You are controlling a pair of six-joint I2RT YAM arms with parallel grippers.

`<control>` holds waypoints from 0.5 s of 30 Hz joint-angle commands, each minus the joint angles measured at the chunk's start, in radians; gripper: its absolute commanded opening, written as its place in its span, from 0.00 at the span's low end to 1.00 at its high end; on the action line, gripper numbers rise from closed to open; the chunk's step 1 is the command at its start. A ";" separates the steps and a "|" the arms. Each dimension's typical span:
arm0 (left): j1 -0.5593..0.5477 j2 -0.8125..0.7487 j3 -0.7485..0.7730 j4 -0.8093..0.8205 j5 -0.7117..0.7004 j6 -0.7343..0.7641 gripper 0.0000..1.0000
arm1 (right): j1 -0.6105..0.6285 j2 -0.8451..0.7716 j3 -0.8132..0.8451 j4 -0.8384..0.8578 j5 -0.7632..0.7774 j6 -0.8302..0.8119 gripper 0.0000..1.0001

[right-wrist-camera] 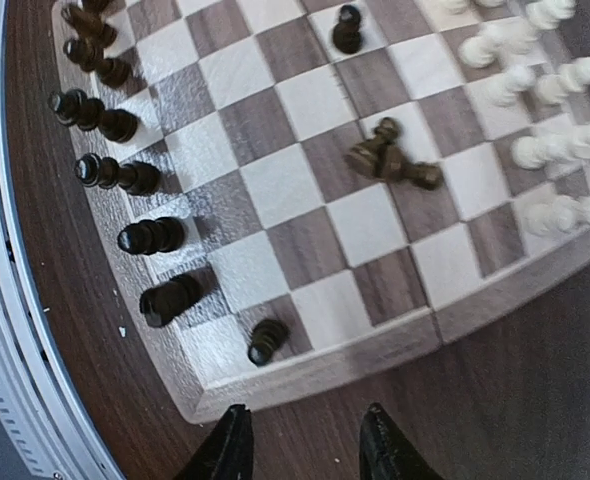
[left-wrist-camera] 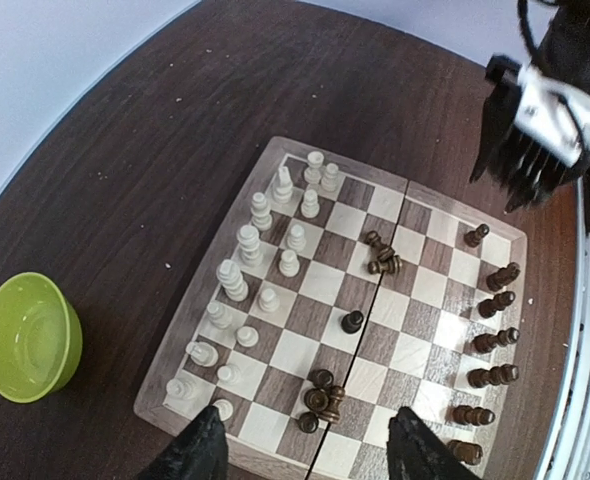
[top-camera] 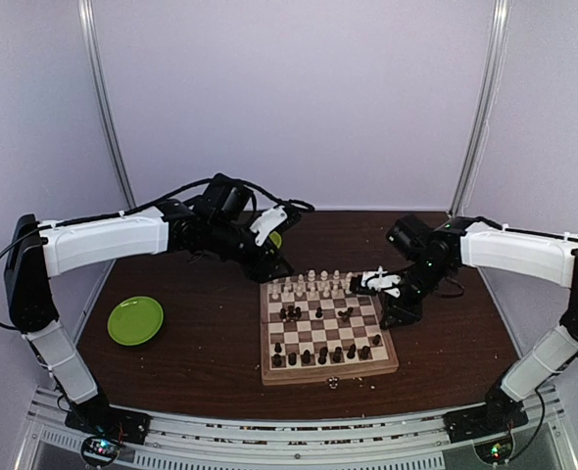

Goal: Set up the chess pieces on the board
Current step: Place the pawn at a7, then pick up the chess pile from the chessboard.

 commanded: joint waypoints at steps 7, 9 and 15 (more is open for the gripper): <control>-0.157 0.189 0.237 -0.031 -0.250 -0.072 0.55 | -0.234 -0.215 -0.045 0.130 -0.045 0.131 0.40; -0.174 0.251 0.285 -0.030 -0.225 -0.076 0.54 | -0.273 -0.232 -0.051 0.142 -0.069 0.147 0.40; -0.221 0.418 0.416 -0.065 -0.145 -0.017 0.55 | -0.322 -0.241 -0.066 0.129 -0.134 0.140 0.40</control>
